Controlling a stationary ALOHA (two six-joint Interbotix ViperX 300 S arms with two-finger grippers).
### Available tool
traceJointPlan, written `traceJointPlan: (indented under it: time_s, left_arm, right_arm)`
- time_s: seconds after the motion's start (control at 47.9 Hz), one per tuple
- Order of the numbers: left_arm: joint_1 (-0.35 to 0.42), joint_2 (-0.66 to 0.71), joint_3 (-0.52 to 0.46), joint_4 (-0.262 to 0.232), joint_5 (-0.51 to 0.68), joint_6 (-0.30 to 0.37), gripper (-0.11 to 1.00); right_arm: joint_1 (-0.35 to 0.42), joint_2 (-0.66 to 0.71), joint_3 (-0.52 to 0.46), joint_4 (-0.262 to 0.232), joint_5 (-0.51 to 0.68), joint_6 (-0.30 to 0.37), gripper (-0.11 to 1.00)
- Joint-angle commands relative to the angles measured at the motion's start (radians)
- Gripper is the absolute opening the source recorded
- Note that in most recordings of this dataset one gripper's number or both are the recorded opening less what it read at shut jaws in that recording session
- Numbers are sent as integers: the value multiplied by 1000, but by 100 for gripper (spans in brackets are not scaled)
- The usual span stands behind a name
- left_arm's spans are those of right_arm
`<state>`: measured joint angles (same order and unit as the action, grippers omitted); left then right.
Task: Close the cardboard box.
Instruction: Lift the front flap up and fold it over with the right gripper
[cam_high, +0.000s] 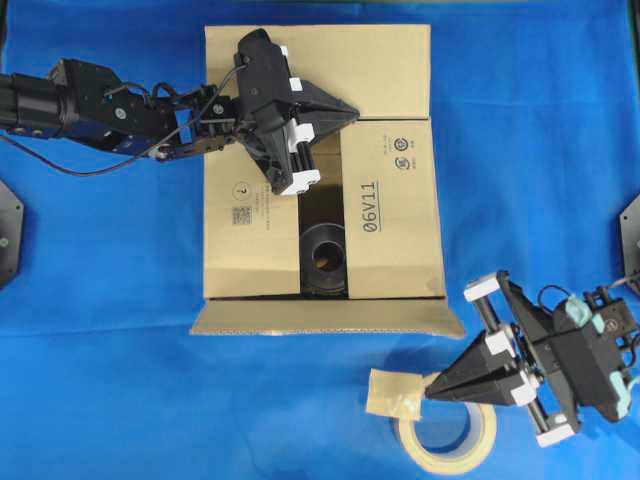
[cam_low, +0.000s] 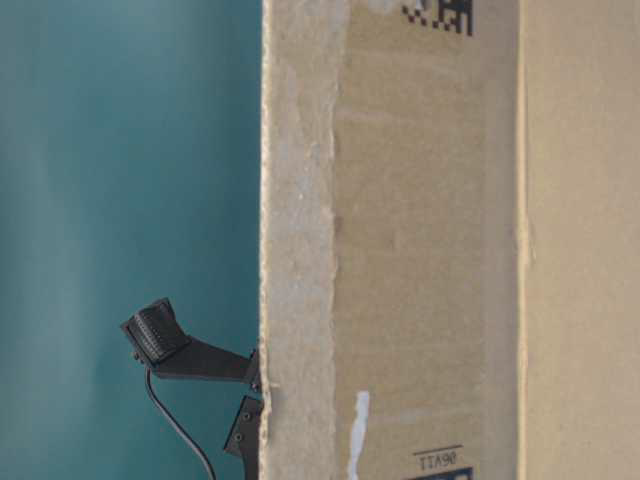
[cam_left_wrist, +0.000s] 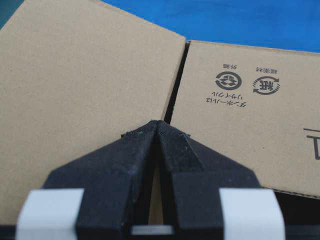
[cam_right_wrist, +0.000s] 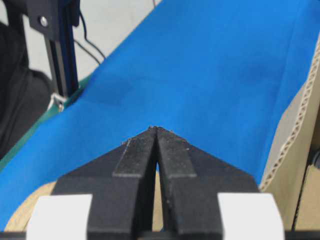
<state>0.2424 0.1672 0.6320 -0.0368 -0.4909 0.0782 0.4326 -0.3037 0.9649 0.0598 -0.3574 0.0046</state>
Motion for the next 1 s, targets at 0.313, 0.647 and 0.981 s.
traceJointPlan:
  time_s: [0.313,0.647,0.981]
  left_arm:
    - [-5,-18,-5,2,-3,-5,0]
    - [-5,-18,-5,2,-3,-9,0]
    - [-9,-21,-8,2,-2,-12,0]
  right_arm:
    - [-187,-133,43,20,2,5,0]
    - [-362,-75,37,69,117,12,0]
    - [-373,37,32,120,115,12,0]
